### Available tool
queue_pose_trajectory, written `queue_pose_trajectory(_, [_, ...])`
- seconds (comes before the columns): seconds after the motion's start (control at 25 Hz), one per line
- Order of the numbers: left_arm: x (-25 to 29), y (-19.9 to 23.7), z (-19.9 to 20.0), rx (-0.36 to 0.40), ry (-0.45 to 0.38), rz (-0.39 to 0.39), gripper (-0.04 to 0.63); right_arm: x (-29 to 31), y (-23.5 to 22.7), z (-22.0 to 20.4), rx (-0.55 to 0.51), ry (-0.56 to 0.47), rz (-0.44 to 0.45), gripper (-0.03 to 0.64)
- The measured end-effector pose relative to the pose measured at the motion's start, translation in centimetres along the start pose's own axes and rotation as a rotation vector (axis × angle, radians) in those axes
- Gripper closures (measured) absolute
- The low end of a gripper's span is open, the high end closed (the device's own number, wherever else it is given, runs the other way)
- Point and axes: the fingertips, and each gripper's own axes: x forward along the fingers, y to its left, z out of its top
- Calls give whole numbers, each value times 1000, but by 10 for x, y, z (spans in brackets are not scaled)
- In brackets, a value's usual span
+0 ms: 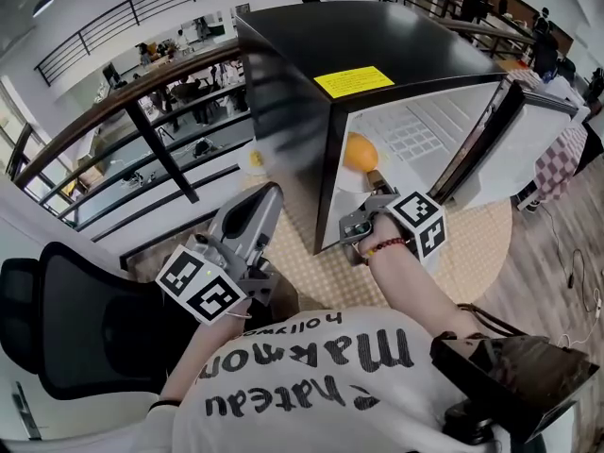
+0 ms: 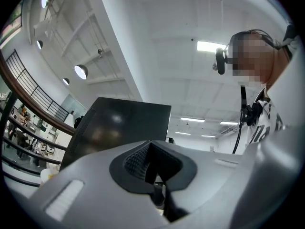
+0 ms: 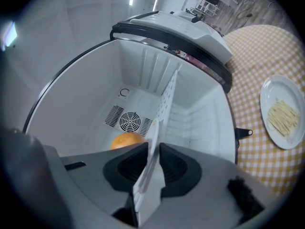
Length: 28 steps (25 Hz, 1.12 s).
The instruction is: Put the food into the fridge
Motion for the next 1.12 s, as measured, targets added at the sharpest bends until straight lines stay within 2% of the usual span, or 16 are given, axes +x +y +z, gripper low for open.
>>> queue_pose_trajectory(0.08, [-2, 0, 3, 5, -2, 2, 592, 1, -4, 0, 9, -4, -7, 469])
queue_pose_trajectory(0.12, [-3, 0, 4, 8, -2, 4, 592, 2, -5, 0, 15, -9, -6, 460])
queue_pose_trajectory(0.52, [-16, 3, 10, 16, -3, 18, 592, 2, -8, -2, 74, -27, 13, 449])
queue_pose_trajectory(0.88, [-27, -6, 9, 10, 6, -15, 592, -20, -9, 9, 68, -86, 19, 449])
queue_pose_trajectory(0.96, [-32, -8, 8, 9, 16, -29, 592, -32, -2, 18, 40, -129, 42, 458])
queue_pose_trajectory(1.0, [-33, -9, 8, 6, 20, -36, 592, -39, 4, 24, 19, -154, 63, 486])
queue_pose_trajectory(1.04, [-33, -10, 7, 2, 23, -42, 592, -45, 9, 30, -9, -176, 84, 546])
queue_pose_trajectory(1.12, [-35, -14, 2, -6, 26, -53, 592, -59, 17, 39, -66, -209, 111, 575])
